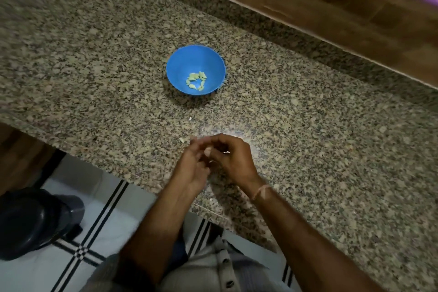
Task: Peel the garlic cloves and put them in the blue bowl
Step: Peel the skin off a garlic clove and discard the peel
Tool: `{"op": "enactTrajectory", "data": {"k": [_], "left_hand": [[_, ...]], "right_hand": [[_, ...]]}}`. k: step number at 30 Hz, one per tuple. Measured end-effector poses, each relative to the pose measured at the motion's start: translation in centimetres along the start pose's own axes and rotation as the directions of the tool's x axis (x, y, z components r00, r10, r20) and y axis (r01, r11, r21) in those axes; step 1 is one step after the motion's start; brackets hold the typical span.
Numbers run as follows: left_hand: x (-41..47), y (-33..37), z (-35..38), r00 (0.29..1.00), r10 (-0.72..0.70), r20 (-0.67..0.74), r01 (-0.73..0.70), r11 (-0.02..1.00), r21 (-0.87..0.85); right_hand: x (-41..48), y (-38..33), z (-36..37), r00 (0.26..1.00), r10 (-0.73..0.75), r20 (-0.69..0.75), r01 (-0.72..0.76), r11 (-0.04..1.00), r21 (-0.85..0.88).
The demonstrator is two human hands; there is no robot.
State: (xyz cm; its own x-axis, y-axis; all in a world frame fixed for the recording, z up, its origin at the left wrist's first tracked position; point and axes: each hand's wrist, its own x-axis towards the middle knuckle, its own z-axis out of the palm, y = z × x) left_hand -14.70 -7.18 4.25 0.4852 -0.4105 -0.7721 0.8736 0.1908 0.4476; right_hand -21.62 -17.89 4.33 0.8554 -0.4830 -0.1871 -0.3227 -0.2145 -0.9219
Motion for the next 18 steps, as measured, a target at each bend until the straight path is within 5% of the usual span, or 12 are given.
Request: {"op": "enactTrajectory", "data": {"k": [3,6,8,9,11,13,18], "left_hand": [[0.0,-0.4,1.0,0.997,-0.075,-0.006,0.071,0.960,-0.270],[0.1,-1.0,0.8,0.993,-0.094,-0.070,0.062,0.928,-0.367],[0.0,-0.7,-0.2,0.990,-0.074,-0.123,0.020,0.919,-0.393],[-0.1,-0.5,-1.0,0.987,-0.049,-0.151,-0.013,0.923,-0.384],[-0.3,-0.1,-3.1,0.981,0.002,-0.196,-0.076,0.927,-0.369],[-0.5,0.1,-4.9,0.976,0.031,-0.214,-0.110,0.923,-0.370],[-1.5,-0.4,-6.2,0.972,0.080,-0.221,-0.155,0.926,-0.345]], "right_hand": [[-0.1,-1.1,-1.4,0.993,-0.041,0.115,0.039,0.999,0.022],[-0.5,-0.9,-3.2,0.996,-0.065,0.062,0.058,0.992,0.114],[-1.1,0.8,-4.4,0.993,-0.121,-0.014,0.119,0.990,-0.080],[-1.5,2.5,-4.9,0.988,-0.148,0.030,0.150,0.933,-0.326],[-2.7,6.2,-4.9,0.972,-0.083,0.221,0.218,0.675,-0.705],[-3.4,8.1,-3.6,0.954,-0.053,0.296,0.276,0.545,-0.791],[0.9,6.5,0.6,0.917,-0.146,0.372,0.388,0.549,-0.740]]}}
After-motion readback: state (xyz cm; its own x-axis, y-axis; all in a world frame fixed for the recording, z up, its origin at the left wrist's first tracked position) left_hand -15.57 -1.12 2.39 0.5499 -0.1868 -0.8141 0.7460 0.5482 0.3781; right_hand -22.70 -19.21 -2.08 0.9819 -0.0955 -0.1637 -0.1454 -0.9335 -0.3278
